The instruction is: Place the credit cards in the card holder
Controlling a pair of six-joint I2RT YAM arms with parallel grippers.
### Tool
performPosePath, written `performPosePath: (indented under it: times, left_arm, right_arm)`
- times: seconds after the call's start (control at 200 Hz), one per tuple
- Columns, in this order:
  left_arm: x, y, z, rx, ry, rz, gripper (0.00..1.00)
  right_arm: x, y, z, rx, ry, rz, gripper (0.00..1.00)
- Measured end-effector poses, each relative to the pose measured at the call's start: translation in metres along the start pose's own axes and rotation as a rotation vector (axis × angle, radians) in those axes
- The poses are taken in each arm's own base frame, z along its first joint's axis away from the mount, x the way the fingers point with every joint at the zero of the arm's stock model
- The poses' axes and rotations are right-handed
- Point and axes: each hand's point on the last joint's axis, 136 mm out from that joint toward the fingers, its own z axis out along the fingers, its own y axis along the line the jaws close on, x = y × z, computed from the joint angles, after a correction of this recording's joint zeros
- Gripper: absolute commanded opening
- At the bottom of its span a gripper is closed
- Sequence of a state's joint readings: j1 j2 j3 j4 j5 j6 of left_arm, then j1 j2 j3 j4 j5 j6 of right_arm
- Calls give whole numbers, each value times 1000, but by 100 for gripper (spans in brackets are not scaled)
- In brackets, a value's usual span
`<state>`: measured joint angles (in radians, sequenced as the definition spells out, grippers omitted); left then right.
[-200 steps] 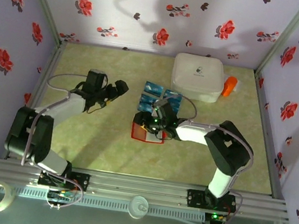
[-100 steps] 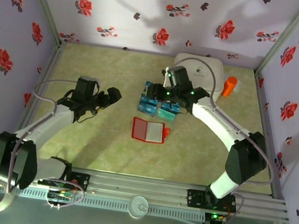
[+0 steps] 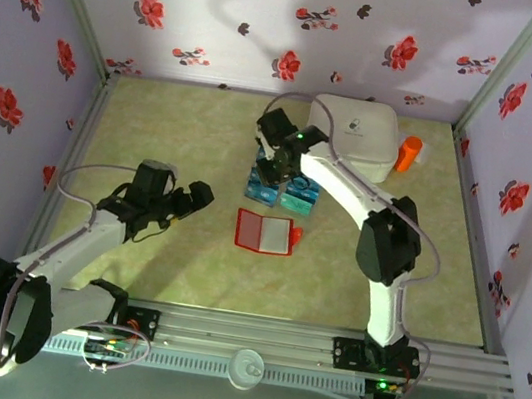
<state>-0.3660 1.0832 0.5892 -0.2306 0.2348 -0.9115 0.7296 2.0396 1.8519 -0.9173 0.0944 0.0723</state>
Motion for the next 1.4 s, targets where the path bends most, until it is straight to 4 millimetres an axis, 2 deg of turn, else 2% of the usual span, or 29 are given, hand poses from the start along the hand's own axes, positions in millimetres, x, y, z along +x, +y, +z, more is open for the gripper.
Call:
performPosePath:
  times: [0.115,0.35,0.67,0.925,1.2,1.355,1.4]
  left_arm:
    - [4,4,1,-9,6,-8,100]
    - [11,10,4,-20,19,-24,100]
    - [11,7,3,-11,15,-20,100]
    - [12,8,4,-12,15,-24,100]
    - [14,9,5,-13,20,-29,100]
    - [15,9,5,-13,21,-29,100]
    - [15,9,5,-13,21,-28,100]
  right_arm:
    - [-4,2,6,42,19,-60,42]
    - [-19,-2,5,82,3,-95,41]
    - [-17,-2,31,99,63,-129,36]
    - [-24,-5,27,113,49,-135,25]
    - [-23,-5,31,115,58,-162,21]
    - [-23,-5,31,115,58,-175,21]
    - [-23,-5,31,115,58,-178,27]
